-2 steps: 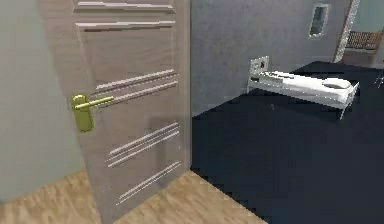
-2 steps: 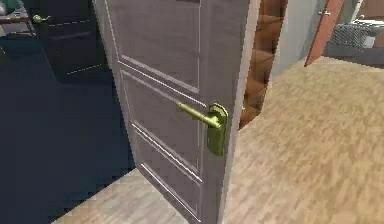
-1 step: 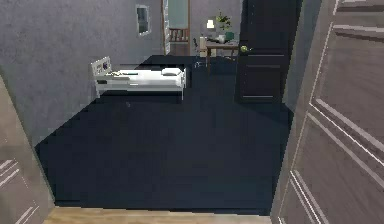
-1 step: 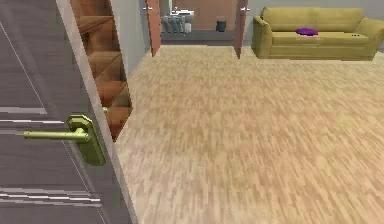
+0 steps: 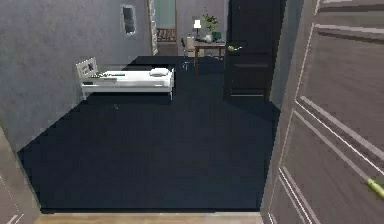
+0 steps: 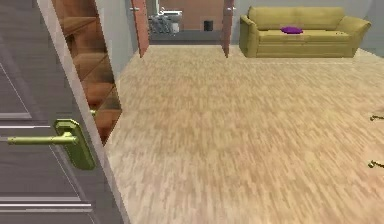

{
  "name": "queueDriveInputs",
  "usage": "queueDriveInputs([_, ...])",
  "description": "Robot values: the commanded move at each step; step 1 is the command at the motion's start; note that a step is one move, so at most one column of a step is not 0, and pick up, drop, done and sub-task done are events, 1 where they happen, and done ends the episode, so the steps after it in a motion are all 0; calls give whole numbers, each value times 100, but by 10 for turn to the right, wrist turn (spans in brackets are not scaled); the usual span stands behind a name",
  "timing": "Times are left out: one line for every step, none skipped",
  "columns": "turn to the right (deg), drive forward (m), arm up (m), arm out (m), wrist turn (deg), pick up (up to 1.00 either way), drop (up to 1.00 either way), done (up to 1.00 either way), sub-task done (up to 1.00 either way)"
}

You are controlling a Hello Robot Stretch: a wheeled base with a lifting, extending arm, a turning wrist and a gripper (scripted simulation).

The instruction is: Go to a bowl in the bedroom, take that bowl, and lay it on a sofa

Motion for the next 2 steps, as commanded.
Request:
queueDriveInputs([0,10,0,0,0,0,0,0,0])
queueDriveInputs([0,100,0,0,0,0,0,0,0])
